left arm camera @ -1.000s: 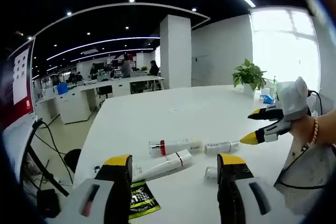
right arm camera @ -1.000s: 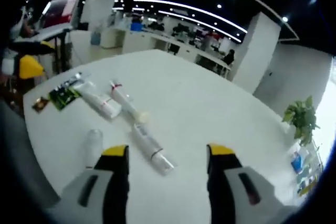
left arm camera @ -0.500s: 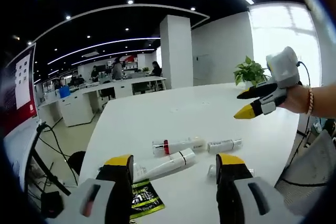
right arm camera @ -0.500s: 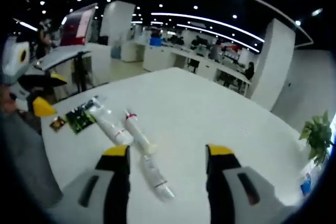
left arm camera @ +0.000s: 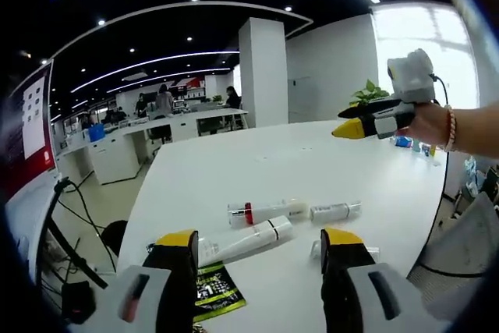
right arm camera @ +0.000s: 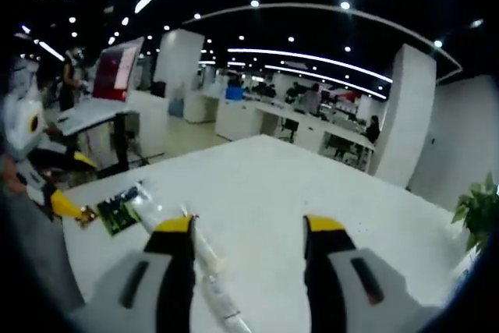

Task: Arrange the skincare products in the storage area until every visible bottle or jar stands upright without overlapping.

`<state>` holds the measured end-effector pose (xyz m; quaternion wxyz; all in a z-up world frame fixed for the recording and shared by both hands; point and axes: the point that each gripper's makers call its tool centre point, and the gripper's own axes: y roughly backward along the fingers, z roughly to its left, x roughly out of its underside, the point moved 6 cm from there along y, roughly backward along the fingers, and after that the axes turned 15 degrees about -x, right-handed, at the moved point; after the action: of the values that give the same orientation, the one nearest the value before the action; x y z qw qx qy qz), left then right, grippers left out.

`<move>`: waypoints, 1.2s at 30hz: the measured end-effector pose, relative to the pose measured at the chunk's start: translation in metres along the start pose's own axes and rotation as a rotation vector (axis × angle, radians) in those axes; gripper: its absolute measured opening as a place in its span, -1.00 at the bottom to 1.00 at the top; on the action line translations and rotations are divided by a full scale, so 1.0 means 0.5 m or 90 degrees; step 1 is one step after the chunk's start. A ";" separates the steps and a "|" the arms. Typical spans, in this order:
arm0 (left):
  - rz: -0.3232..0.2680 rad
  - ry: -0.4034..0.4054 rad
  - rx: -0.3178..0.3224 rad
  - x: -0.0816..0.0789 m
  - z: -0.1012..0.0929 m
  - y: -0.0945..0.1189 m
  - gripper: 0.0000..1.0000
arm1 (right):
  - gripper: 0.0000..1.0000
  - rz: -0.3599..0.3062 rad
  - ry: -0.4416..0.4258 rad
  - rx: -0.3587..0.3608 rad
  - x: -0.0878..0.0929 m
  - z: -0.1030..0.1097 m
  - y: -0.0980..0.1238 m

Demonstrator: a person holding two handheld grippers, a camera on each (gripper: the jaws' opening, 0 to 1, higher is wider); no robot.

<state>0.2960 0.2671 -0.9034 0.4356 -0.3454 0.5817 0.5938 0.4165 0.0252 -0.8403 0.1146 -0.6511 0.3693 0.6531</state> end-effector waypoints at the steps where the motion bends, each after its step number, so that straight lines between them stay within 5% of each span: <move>1: -0.001 -0.001 -0.001 0.000 0.000 0.000 0.32 | 0.09 -0.004 0.007 0.000 -0.004 -0.001 0.003; 18: 0.015 -0.053 0.007 0.022 -0.008 0.007 0.31 | 0.10 -0.018 0.009 0.083 0.002 -0.066 0.133; 36: 0.016 -0.132 0.000 0.041 -0.003 0.016 0.29 | 0.10 -0.002 0.047 0.094 -0.027 -0.083 0.190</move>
<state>0.2805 0.2686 -0.9193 0.4861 -0.2747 0.5379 0.6316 0.3900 -0.0630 -0.7912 0.1493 -0.6652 0.4197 0.5993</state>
